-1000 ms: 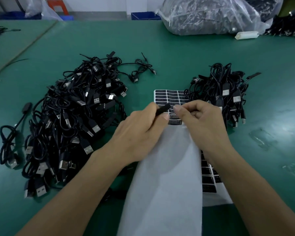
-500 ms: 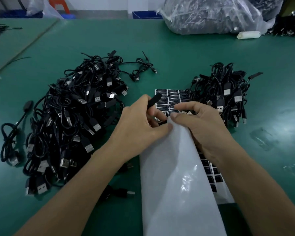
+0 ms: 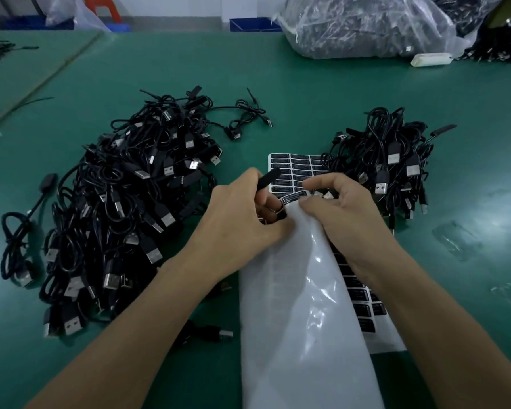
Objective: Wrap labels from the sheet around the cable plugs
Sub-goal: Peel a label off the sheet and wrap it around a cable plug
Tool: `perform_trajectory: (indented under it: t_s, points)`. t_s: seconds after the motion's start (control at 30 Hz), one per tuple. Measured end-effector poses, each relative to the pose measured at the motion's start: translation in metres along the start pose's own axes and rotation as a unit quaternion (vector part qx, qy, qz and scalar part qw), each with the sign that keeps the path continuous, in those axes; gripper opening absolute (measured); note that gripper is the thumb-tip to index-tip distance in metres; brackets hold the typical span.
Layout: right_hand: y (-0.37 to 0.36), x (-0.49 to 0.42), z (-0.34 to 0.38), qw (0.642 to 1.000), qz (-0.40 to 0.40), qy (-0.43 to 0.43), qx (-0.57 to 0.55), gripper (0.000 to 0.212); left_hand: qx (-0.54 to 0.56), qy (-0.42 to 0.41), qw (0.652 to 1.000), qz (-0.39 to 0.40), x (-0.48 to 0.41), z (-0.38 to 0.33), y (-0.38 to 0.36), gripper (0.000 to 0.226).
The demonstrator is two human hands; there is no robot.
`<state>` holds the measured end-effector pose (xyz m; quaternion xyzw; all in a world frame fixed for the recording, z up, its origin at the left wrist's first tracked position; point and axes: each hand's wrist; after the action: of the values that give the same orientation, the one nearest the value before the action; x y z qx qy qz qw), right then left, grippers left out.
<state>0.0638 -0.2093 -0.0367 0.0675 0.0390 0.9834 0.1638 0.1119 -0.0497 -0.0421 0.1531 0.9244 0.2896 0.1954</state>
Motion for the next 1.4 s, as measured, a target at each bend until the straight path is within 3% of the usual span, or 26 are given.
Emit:
perform_trajectory:
  t_s: [0.13, 0.5, 1.0, 1.2, 1.4]
  points:
    - [-0.002, 0.002, 0.000, 0.999, 0.012, 0.003, 0.047, 0.030, 0.010, -0.001, 1.000, 0.004, -0.001, 0.000, 0.000, 0.048]
    - [-0.002, 0.005, 0.005, 0.999, 0.019, -0.016, -0.024, 0.030, 0.004, -0.015, 1.000, -0.017, 0.000, 0.000, 0.002, 0.045]
    - [-0.004, 0.005, 0.004, 0.999, 0.007, -0.011, -0.030, 0.029, 0.016, 0.001, 1.000, -0.018, -0.002, 0.005, 0.002, 0.048]
    - [0.000, 0.006, -0.002, 0.987, -0.043, 0.080, 0.136, 0.032, 0.053, 0.035, 0.997, -0.045, -0.004, 0.009, 0.002, 0.042]
    - [0.002, 0.009, -0.002, 0.922, -0.060, 0.093, 0.371, 0.049, 0.158, 0.075, 0.982, -0.071, -0.007, 0.012, 0.005, 0.040]
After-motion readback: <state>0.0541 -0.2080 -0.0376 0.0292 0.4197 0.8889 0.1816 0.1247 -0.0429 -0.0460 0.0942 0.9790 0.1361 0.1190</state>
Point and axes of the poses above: each hand's wrist, its own x-axis away from the middle knuckle, its own y-axis out of the back of the hand, z = x × y, and after that the axes turned 4 degrees about -x, right-handed
